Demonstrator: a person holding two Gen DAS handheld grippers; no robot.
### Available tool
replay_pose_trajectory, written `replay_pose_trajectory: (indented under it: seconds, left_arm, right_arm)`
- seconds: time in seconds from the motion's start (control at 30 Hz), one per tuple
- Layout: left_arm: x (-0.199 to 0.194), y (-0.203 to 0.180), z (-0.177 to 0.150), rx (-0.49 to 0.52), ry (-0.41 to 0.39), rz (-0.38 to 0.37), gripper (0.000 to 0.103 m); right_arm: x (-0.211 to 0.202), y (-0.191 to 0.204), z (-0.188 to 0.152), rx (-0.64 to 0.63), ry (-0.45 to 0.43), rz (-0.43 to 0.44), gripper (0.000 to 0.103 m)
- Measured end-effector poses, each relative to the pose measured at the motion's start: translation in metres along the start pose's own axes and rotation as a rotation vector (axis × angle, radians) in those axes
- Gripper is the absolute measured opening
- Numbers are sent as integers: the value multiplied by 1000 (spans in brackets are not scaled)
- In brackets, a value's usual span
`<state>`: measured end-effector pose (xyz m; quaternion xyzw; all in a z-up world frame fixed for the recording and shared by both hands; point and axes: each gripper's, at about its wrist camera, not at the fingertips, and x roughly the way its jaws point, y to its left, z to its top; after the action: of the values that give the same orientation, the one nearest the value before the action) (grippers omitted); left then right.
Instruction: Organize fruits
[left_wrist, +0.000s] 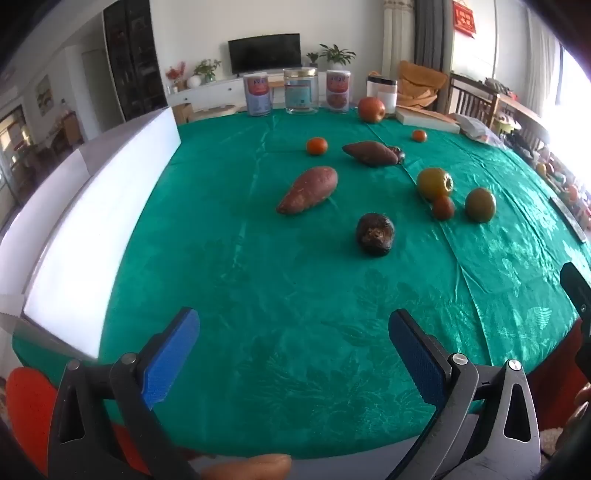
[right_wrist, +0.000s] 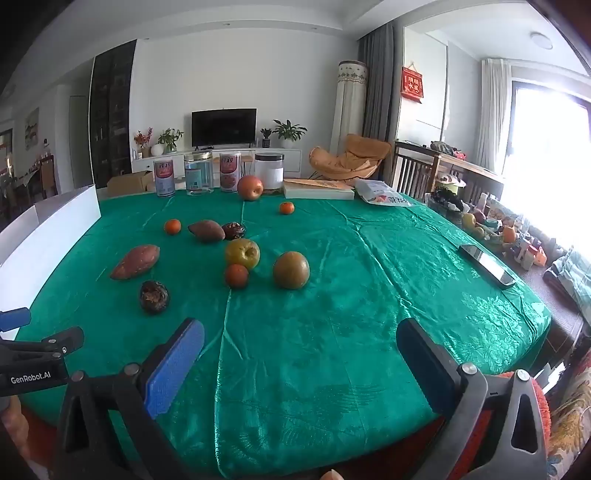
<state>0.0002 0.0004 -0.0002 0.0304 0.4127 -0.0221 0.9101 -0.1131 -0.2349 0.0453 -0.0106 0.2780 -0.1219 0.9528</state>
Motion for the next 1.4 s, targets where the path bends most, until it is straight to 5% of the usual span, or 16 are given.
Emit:
replay_pose_trajectory:
  seconds: [1.4]
  left_arm:
    - [31,1,-16,-20,62,-68,103]
  right_arm:
    - [10,13,-1,-22,-34,-4,103]
